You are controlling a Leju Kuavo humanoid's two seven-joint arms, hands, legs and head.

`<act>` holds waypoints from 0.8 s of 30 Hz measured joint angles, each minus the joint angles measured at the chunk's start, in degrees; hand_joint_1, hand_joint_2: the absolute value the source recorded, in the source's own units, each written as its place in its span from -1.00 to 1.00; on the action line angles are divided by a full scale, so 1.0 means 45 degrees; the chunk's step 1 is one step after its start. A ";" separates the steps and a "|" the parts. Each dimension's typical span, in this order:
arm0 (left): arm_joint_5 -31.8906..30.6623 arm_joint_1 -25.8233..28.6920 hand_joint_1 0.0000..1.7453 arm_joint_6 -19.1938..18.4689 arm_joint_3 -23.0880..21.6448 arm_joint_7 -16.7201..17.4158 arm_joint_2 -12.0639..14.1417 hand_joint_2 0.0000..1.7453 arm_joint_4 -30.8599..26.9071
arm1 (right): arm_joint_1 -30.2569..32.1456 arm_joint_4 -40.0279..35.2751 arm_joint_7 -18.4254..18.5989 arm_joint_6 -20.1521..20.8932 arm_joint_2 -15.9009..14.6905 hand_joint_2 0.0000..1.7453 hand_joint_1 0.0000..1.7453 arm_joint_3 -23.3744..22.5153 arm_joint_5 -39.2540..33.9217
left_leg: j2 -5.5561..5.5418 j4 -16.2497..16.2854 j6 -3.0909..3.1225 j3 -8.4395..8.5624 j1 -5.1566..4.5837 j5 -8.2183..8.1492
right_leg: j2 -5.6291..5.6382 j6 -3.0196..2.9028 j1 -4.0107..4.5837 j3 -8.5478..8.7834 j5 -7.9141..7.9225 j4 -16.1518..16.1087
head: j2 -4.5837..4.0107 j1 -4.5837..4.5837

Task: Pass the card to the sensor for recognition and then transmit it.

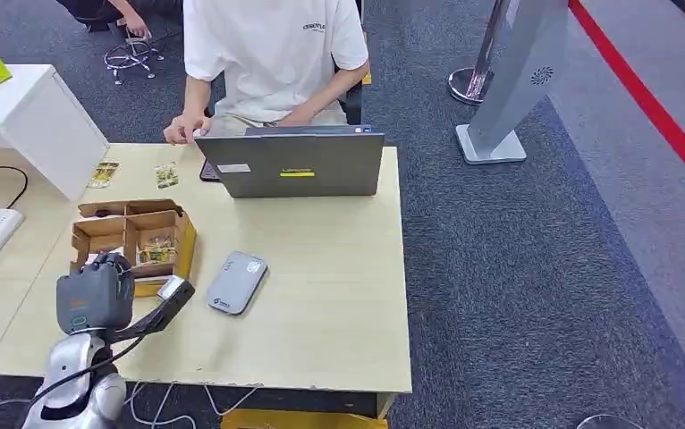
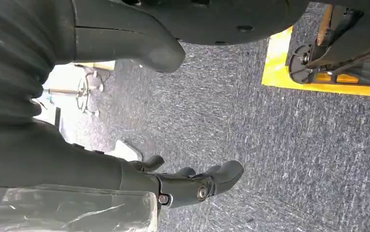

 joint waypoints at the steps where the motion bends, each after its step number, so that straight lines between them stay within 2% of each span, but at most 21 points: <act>1: 0.0072 0.0161 1.00 -0.0067 -0.0106 -0.0048 0.0024 1.00 -0.0654 | 0.0004 0.0000 0.0015 -0.0019 0.0000 1.00 -1.00 -0.0029 -0.0048 | 0.0000 0.0000 0.0000 0.0000 0.0000 0.0000 | 0.0000 0.0000 0.0000 0.0000 0.0000 0.0000 | 0.0000 0.0000; 3: 0.0282 0.0443 1.00 -0.0409 -0.0423 -0.0072 0.0127 1.00 -0.2074 | -0.0001 0.0000 0.0024 -0.0121 0.0000 1.00 -1.00 -0.0092 -0.0160 | -0.0003 0.0000 0.0000 -0.0003 0.0000 -0.0001 | -0.0004 0.0000 0.0000 0.0001 -0.0001 0.0000 | 0.0000 0.0000; 6: 0.0393 0.0626 1.00 -0.0675 -0.0777 -0.0014 0.0311 1.00 -0.3501 | -0.0002 0.0000 0.0024 -0.0170 0.0000 1.00 -1.00 -0.0170 -0.0174 | -0.0002 -0.0001 0.0000 -0.0002 -0.0001 -0.0001 | -0.0004 0.0000 -0.0001 0.0004 -0.0001 0.0000 | 0.0000 0.0005; 11: 0.0997 0.0743 1.00 -0.0422 -0.1132 -0.0233 0.0617 1.00 -0.4870 | 0.0000 0.0000 0.0034 -0.0175 0.0000 1.00 -1.00 -0.0306 -0.0223 | -0.0002 -0.0001 0.0000 0.0004 0.0001 0.0001 | -0.0004 0.0000 0.0001 0.0001 -0.0001 0.0000 | 0.0000 -0.0005; 14: 0.1248 -0.0052 1.00 -0.0486 -0.1233 -0.0081 0.0850 1.00 -0.5102 | -0.0009 0.0000 0.0010 -0.0092 0.0000 1.00 -1.00 -0.0301 0.0161 | -0.0024 0.0003 -0.0004 0.0002 0.0002 0.0017 | -0.0034 0.0000 0.0000 -0.0033 -0.0001 -0.0001 | 0.0000 -0.0005; 15: 0.1087 -0.0598 1.00 -0.0407 -0.1233 -0.0033 0.0909 1.00 -0.4829 | -0.0014 0.0000 0.0005 -0.0039 0.0000 1.00 -1.00 -0.0277 0.0297 | -0.0044 0.0002 -0.0012 -0.0004 0.0003 0.0030 | -0.0060 0.0000 0.0001 -0.0026 0.0000 -0.0001 | 0.0000 -0.0005; 16: 0.0961 -0.1765 1.00 -0.0035 -0.1233 -0.0150 0.1011 1.00 -0.3786 | -0.0048 0.0000 0.0000 0.0058 -0.0009 1.00 -1.00 -0.0238 0.0447 | -0.0093 -0.0001 0.0006 -0.0018 0.0001 0.0056 | -0.0113 0.0001 0.0001 0.0012 0.0004 0.0009 | 0.0000 0.0000; 17: 0.0966 -0.2359 1.00 0.0164 -0.1233 -0.0257 0.1107 1.00 -0.3143 | -0.0098 0.0000 -0.0005 0.0078 -0.0010 1.00 -1.00 -0.0219 0.0510 | -0.0094 -0.0002 -0.0009 -0.0006 0.0001 0.0065 | -0.0109 -0.0009 0.0000 0.0025 0.0013 0.0020 | 0.0000 0.0024; 19: 0.0825 -0.3086 1.00 0.0438 -0.1229 -0.0247 0.1234 1.00 -0.2352 | -0.0123 0.0000 -0.0044 0.0083 -0.0015 1.00 -1.00 -0.0165 0.0598 | -0.0053 -0.0002 -0.0013 0.0010 -0.0001 0.0068 | -0.0073 -0.0031 0.0000 0.0016 0.0040 0.0024 | 0.0000 -0.0044; 21: 0.0271 -0.3756 1.00 0.0500 -0.1229 0.0127 0.1263 1.00 -0.1399 | -0.0101 0.0000 -0.0126 0.0102 -0.0029 1.00 -1.00 -0.0082 0.0778 | -0.0061 0.0000 -0.0011 0.0007 -0.0001 0.0076 | -0.0074 -0.0022 -0.0001 0.0007 0.0047 0.0023 | 0.0000 -0.0015; 22: 0.0117 -0.4174 1.00 0.0639 -0.1224 0.0229 0.1325 1.00 -0.0631 | -0.0110 0.0000 -0.0179 0.0141 -0.0029 1.00 -1.00 -0.0010 0.0840 | -0.0066 0.0000 -0.0017 0.0000 -0.0001 0.0080 | -0.0076 -0.0021 -0.0001 0.0007 0.0048 0.0024 | 0.0000 -0.0005; 24: -0.0098 -0.5398 1.00 0.1474 -0.1131 0.0141 0.1545 1.00 0.1595 | -0.0158 0.0000 -0.0253 0.0151 -0.0029 1.00 -1.00 0.0068 0.0967 | -0.0059 0.0000 -0.0032 0.0002 0.0002 0.0091 | -0.0071 -0.0031 0.0001 0.0000 0.0060 0.0030 | 0.0000 -0.0010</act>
